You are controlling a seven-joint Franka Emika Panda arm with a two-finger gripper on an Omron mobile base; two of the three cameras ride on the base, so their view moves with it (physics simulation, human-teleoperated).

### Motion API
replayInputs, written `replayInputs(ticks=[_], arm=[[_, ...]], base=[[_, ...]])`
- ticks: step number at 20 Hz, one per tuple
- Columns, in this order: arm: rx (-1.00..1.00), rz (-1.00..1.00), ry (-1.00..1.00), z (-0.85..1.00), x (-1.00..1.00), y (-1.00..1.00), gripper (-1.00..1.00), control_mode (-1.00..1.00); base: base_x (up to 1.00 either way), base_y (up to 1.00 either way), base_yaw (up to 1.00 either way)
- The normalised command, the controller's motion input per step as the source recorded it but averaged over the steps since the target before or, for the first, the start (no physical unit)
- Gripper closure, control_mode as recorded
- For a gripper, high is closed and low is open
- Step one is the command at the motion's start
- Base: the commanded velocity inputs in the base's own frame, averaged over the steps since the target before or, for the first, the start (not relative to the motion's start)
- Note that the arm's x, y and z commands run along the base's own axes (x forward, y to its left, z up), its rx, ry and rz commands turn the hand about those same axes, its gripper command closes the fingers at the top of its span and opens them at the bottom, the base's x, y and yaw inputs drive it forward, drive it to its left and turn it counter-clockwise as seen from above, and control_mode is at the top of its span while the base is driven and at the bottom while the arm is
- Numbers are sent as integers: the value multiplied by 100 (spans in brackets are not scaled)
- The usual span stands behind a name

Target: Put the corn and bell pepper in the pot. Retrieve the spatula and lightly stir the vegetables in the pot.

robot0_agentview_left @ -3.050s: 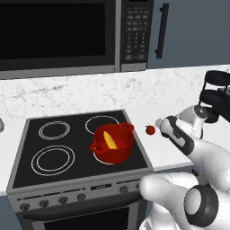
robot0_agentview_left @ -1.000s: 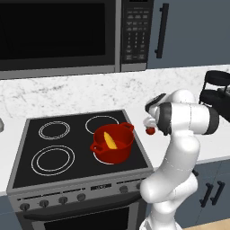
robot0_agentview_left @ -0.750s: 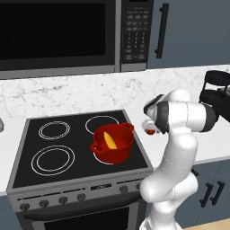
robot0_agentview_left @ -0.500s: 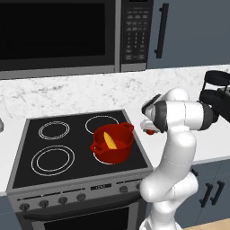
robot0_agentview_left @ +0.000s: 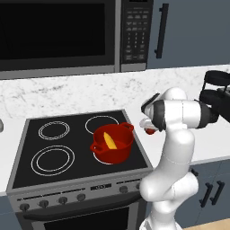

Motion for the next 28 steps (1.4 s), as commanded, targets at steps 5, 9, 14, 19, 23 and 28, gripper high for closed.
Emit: replayInputs(ticks=[5, 9, 14, 19, 23, 28], arm=[[0, 0, -21, 59, -49, 1, 100, -100], [0, 0, -30, 100, -85, 6, 100, -100], [0, 3, -21, 100, -96, 24, 100, -100], [0, 10, -5, 100, -70, 35, 100, -100], [0, 6, 5, 100, -27, 20, 100, -100], [0, 6, 30, 67, -1, 17, 100, -100]], base=[[0, 0, 0], [0, 0, 0], [0, 0, 0], [0, 0, 0], [0, 0, 0], [0, 0, 0]])
